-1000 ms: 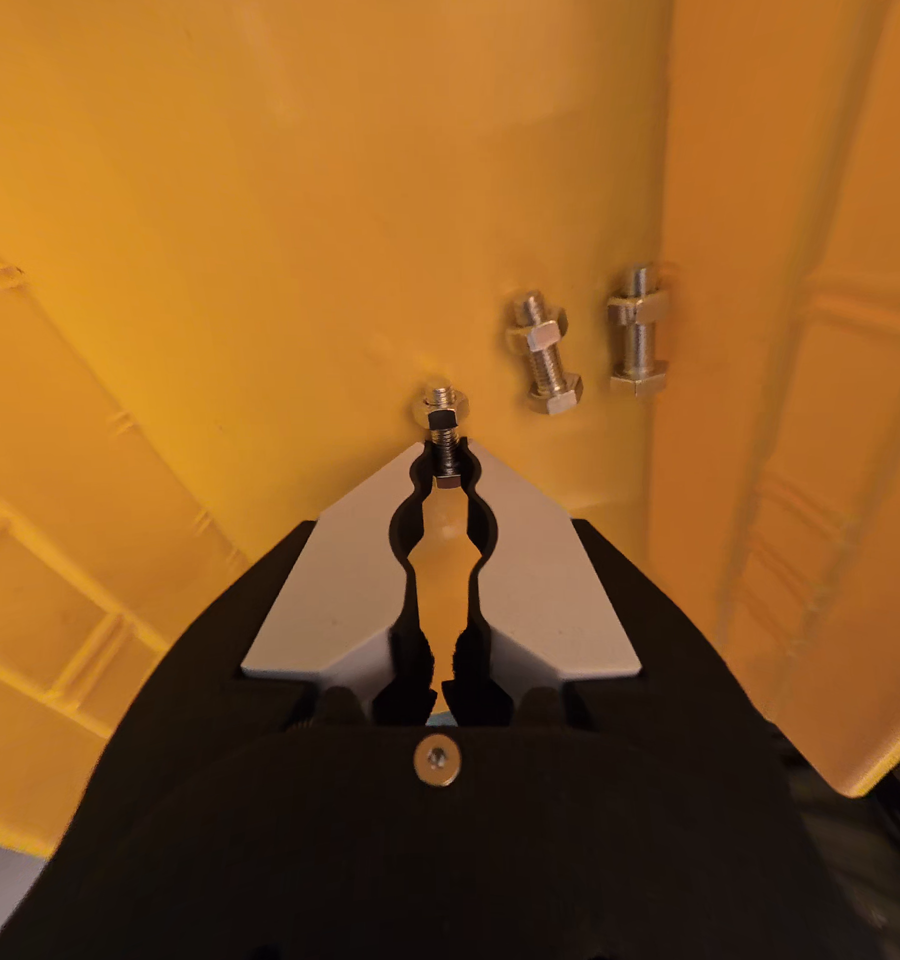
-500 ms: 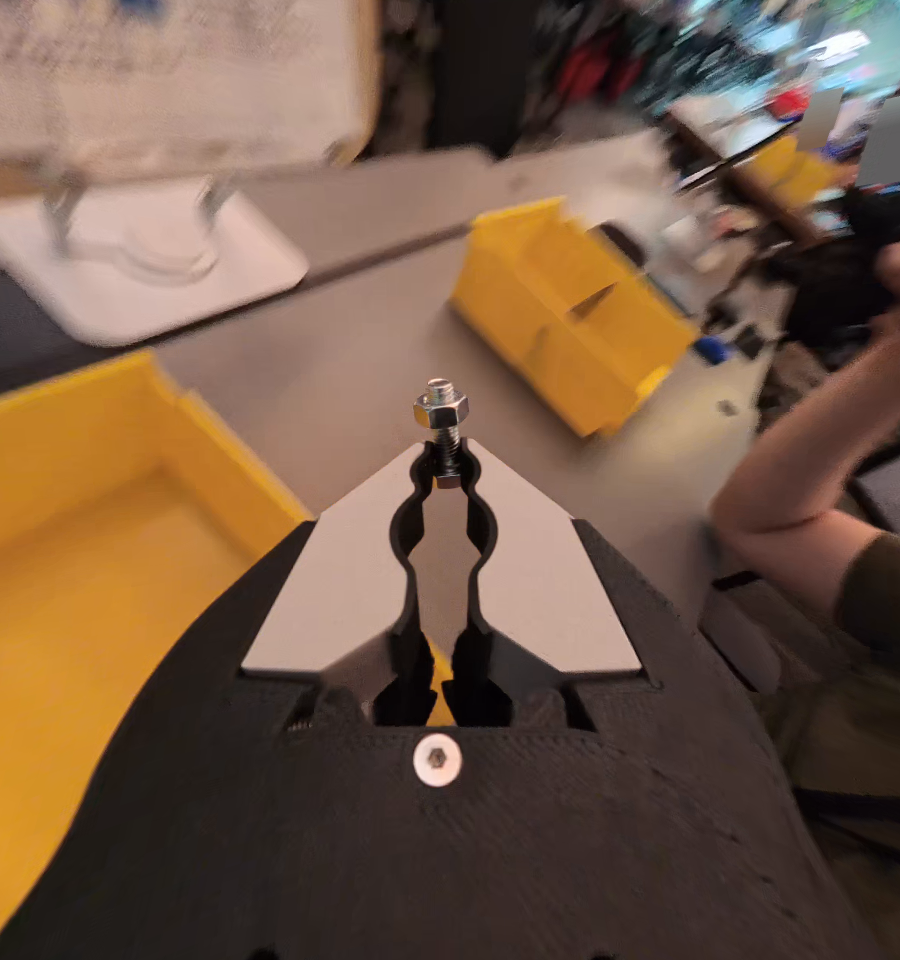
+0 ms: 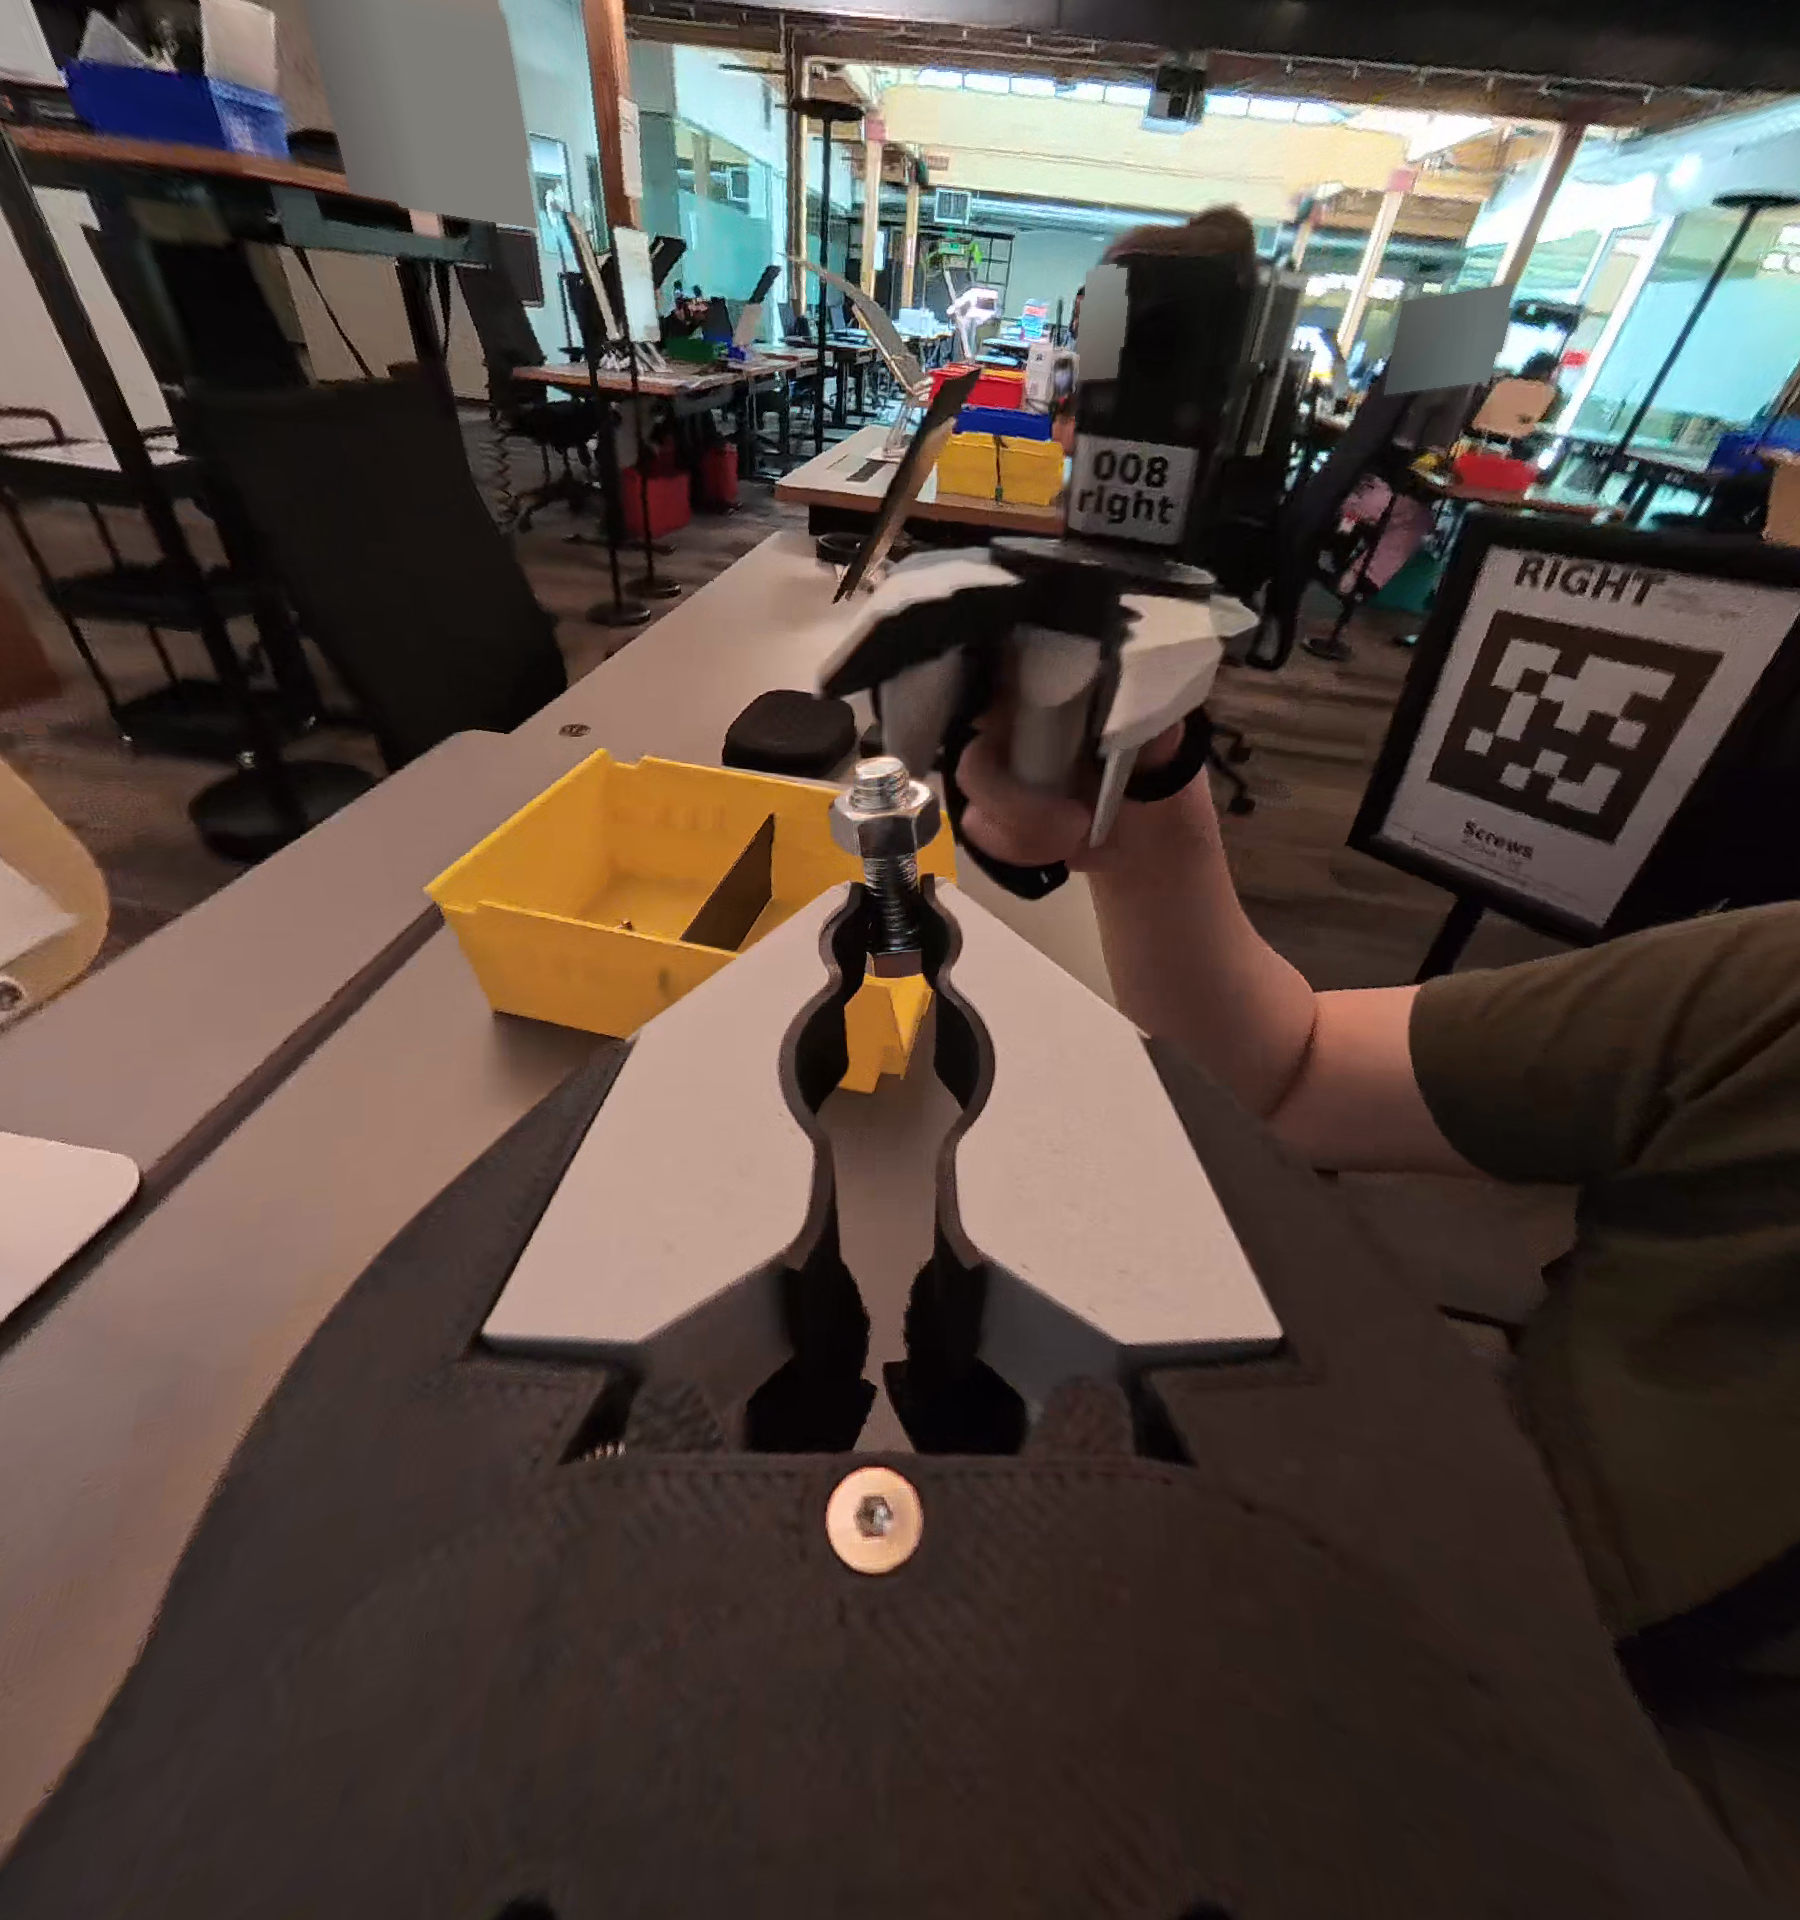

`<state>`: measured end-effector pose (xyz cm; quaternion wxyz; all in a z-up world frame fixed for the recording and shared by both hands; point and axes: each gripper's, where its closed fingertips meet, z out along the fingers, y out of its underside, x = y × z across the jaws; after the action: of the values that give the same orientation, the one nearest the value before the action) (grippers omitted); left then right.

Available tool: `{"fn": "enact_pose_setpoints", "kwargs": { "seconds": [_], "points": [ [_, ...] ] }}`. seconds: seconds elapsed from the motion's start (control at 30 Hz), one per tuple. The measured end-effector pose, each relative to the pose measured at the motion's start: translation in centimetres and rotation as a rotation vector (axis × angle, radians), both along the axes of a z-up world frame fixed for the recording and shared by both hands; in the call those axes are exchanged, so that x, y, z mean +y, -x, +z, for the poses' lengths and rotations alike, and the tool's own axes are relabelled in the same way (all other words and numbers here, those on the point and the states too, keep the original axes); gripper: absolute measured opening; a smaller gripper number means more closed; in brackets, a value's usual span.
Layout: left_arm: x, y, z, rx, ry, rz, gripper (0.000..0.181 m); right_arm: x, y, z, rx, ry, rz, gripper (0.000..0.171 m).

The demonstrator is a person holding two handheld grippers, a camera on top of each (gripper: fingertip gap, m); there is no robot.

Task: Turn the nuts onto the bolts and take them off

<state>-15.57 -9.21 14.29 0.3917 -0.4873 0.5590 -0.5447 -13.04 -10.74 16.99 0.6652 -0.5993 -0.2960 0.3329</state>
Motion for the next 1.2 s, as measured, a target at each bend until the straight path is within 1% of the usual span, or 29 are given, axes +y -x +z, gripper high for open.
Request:
{"fn": "enact_pose_setpoints", "kwargs": {
  "seconds": [0.1,0.2,0.3,0.37,0.47,0.53,0.6,0.7,0.73,0.8,0.87,0.93,1.03,1.1,1.13,1.17,1.2],
  "points": [
    [-1.2,-0.6,-0.3,0.028,-0.066,0.012,0.007,-0.2,0.8,0.4,0.047,-0.012,0.039,0.057],
    [-2.4,-0.8,0.0,0.012,-0.096,-0.009,0.007,0.0,1.3,0.5,0.103,0.016,0.072,0.056],
    [-2.9,-0.7,0.2,0.010,-0.084,-0.019,0.007,0.6,1.8,-0.5,0.080,0.054,0.098,0.057],
    [-3.0,-0.5,0.2,0.015,-0.071,-0.029,0.007,1.1,1.1,-0.5,0.107,0.056,0.094,0.057],
    [-2.8,0.0,0.5,0.005,-0.050,-0.036,0.007,1.8,0.1,-0.9,0.157,0.118,0.118,0.057],
    [-2.7,0.2,0.8,-0.004,-0.034,-0.037,0.007,1.3,0.9,-1.1,0.163,0.139,0.173,0.060],
    [-2.8,0.2,0.8,-0.006,-0.032,-0.042,0.007,0.3,2.4,-0.7,0.163,0.113,0.229,0.061],
    [-3.5,-0.1,0.3,0.021,-0.030,-0.072,0.007,0.1,3.6,-0.4,0.175,0.101,0.240,0.061],
    [-3.8,-0.1,0.3,0.024,-0.030,-0.087,0.007,0.4,3.3,-0.5,0.188,0.117,0.239,0.060],
    [-4.0,0.0,0.5,0.015,-0.021,-0.097,0.007,1.2,2.3,-0.9,0.222,0.160,0.259,0.066],
    [-4.0,0.2,0.6,0.011,-0.015,-0.101,0.007,2.0,1.1,-1.4,0.251,0.222,0.260,0.064],
    [-4.2,0.4,0.8,0.009,-0.005,-0.114,0.007,1.4,1.3,-1.2,0.242,0.205,0.292,0.064],
    [-4.3,0.2,0.6,0.017,-0.009,-0.117,0.007,-0.5,3.2,-0.4,0.215,0.141,0.357,0.064],
    [-4.7,0.1,0.4,0.026,-0.010,-0.136,0.007,-0.4,3.9,-0.7,0.196,0.152,0.349,0.064],
    [-5.0,0.1,0.4,0.027,-0.010,-0.149,0.007,0.0,3.6,-0.8,0.201,0.153,0.331,0.062],
    [-5.1,0.2,0.5,0.027,-0.009,-0.151,0.008,0.3,3.2,-0.9,0.210,0.151,0.335,0.065],
    [-4.9,0.3,0.6,0.024,-0.012,-0.135,0.007,0.4,2.7,-0.9,0.228,0.165,0.347,0.062]
  ]
}}
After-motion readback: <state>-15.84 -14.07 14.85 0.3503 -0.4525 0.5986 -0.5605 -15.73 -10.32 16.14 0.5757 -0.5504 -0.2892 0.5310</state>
